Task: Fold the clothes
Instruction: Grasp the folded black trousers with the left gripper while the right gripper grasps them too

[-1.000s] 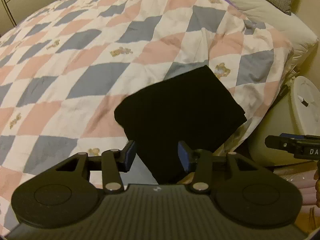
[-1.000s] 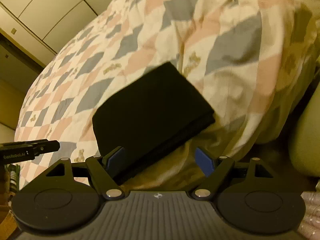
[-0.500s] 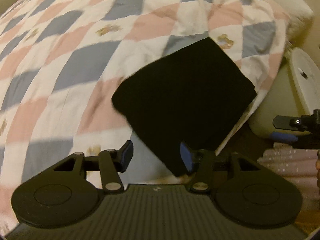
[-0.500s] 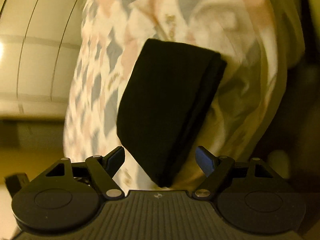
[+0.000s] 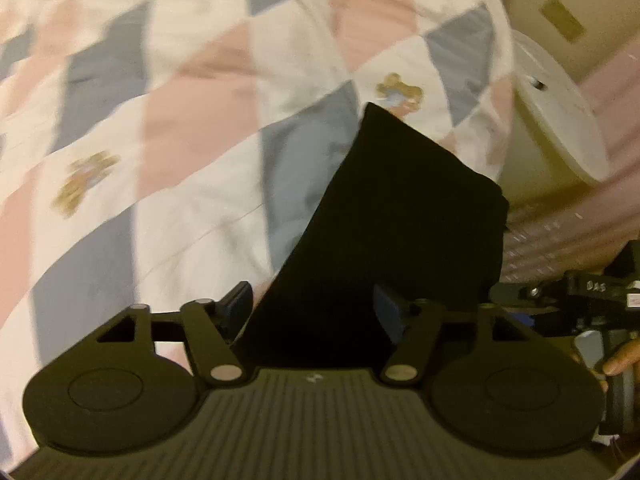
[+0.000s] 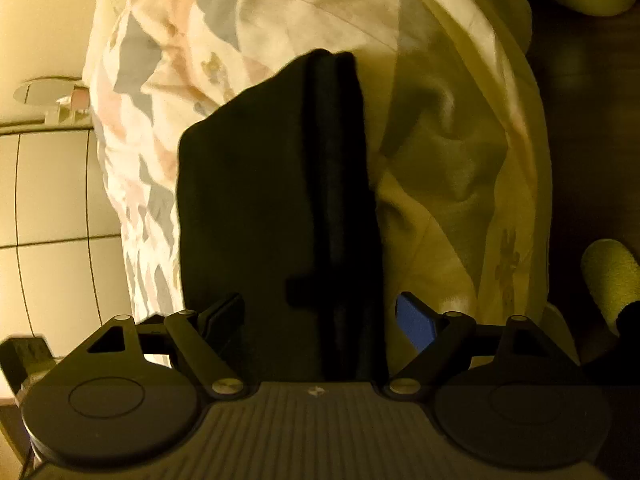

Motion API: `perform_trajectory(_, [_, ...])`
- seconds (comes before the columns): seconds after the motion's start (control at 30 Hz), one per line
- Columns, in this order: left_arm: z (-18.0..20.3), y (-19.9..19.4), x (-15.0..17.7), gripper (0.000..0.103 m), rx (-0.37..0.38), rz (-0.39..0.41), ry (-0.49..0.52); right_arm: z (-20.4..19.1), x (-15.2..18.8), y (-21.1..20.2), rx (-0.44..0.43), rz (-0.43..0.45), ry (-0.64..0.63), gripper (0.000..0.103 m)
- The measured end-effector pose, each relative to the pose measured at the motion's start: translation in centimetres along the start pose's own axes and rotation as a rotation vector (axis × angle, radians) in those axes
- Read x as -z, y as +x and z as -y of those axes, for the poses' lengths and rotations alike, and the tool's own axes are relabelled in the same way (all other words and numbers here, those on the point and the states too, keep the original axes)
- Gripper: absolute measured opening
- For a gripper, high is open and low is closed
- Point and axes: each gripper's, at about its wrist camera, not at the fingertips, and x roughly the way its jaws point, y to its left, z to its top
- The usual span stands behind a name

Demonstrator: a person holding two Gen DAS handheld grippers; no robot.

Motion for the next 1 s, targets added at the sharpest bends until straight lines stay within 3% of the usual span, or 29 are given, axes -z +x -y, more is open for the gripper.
perform_trajectory(0.17, [-2.4, 4.9, -2.1, 0.065, 0.159, -0.082, 0.028, 0.9, 0.5, 0.7, -0.054, 0.042, 0.016, 0.084])
perform_trajectory(0.3, [-4.5, 7.8, -2.8, 0.065, 0.328, -0.127, -0.018, 0.6, 0.6, 1.5, -0.092, 0.062, -0.021, 0.080])
perform_trajectory(0.37, [-5.4, 9.0, -2.9, 0.070, 0.384, -0.145, -0.038, 0.8, 0.5, 2.2, -0.081, 0.062, -0.022, 0.079])
perform_trajectory(0.43, [-6.3, 10.2, -2.9, 0.084, 0.427, -0.163, -0.056, 0.9, 0.3, 2.9, -0.074, 0.067, -0.019, 0.079])
perform_trajectory(0.5, [-7.2, 10.9, -2.8, 0.085, 0.467, -0.174, -0.077, 0.9, 0.1, 3.5, -0.065, 0.069, -0.020, 0.079])
perform_trajectory(0.63, [-6.8, 11.6, -2.8, 0.084, 0.533, -0.181, -0.071, 1.4, -0.2, 4.0, -0.071, 0.070, -0.011, 0.079])
perform_trajectory(0.67, [-6.4, 11.7, -2.9, 0.082, 0.551, -0.182, -0.064, 1.4, -0.2, 3.9, -0.072, 0.069, -0.009, 0.079])
perform_trajectory(0.7, [-6.1, 11.7, -2.9, 0.071, 0.570, -0.184, -0.056, 1.4, -0.2, 3.9, -0.073, 0.069, -0.008, 0.079])
perform_trajectory(0.73, [-5.6, 11.7, -2.9, 0.072, 0.578, -0.184, -0.043, 1.3, -0.2, 3.8, -0.073, 0.068, -0.008, 0.079])
perform_trajectory(0.83, [-4.7, 11.7, -2.6, 0.072, 0.568, -0.177, 0.001, 1.5, -0.4, 3.6, -0.077, 0.062, -0.011, 0.074])
perform_trajectory(1.0, [-5.1, 12.2, -2.3, 0.069, 0.572, -0.172, -0.031, 1.6, -0.9, 4.6, -0.071, 0.050, -0.014, 0.073])
